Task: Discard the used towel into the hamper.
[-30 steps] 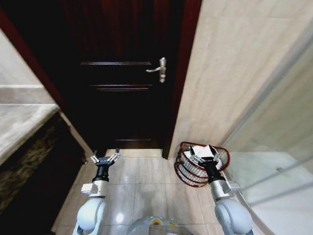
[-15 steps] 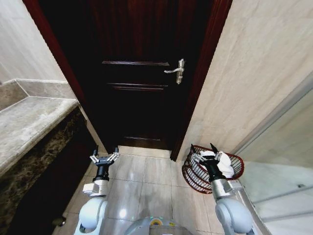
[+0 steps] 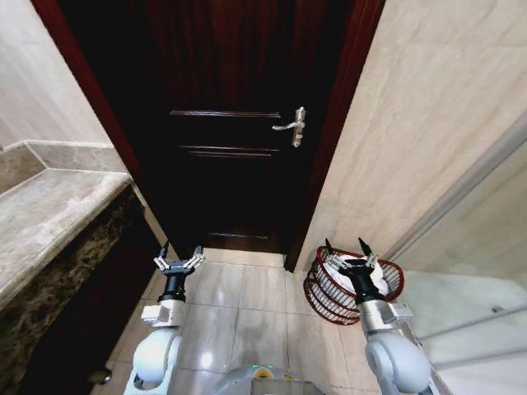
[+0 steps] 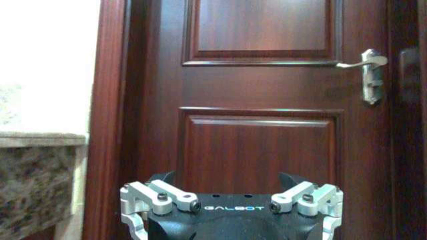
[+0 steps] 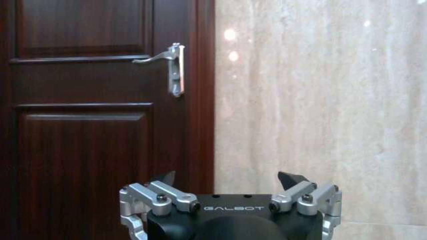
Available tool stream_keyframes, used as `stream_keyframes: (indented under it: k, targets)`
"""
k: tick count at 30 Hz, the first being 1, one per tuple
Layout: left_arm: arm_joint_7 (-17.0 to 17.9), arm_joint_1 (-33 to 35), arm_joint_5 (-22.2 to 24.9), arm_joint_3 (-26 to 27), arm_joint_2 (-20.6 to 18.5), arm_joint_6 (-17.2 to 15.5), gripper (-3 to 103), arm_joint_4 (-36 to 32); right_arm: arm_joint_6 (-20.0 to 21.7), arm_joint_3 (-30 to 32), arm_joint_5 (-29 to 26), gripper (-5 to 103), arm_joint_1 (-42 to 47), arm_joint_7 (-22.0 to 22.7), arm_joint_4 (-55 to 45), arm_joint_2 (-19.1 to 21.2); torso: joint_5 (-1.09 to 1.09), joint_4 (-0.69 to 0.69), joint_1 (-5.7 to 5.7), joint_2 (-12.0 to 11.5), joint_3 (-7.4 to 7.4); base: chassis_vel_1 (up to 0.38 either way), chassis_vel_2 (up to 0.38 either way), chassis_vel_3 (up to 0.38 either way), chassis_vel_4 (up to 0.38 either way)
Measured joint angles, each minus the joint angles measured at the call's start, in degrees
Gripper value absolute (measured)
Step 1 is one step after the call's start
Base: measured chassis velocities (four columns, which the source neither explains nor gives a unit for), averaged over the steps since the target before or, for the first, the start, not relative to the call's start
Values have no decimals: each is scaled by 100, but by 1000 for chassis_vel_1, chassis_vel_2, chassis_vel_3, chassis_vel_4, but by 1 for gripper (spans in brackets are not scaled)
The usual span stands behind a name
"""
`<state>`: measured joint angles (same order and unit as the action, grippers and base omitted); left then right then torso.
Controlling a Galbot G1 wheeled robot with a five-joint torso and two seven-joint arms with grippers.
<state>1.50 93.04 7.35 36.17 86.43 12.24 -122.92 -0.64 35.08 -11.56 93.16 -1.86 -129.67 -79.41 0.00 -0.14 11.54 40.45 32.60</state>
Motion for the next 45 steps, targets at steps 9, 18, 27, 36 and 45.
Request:
stream_keyframes:
  k: [9, 18, 27, 36, 45]
  targets:
    - [15, -21, 14, -1, 72, -63, 100, -47, -45, 30, -38, 100, 51, -18, 8, 14, 0, -3, 97, 227, 129, -65, -70, -67, -64]
    - [107, -11, 43, -23, 209, -168, 100, -91, -121, 23, -45, 100, 115, -31, 15, 8, 0, 0, 169, 384, 215, -10, -12, -12, -14]
    - [115, -1, 50, -13, 214, -137, 100, -111, -155, 26, -45, 100, 162, -39, -28, -2, 0, 0, 271, 617, 344, 7, 9, 12, 9]
    - [192, -20, -2, 5, 202, -94, 100, -85, -155, 4, -27, 100, 150, -39, -49, -18, 0, 1, 352, 795, 443, 4, 4, 6, 4]
    - [211, -58, 14, 3, 211, -123, 100, -85, -156, -6, -12, 100, 146, -41, -30, -18, 0, 2, 437, 978, 541, 0, 0, 0, 0]
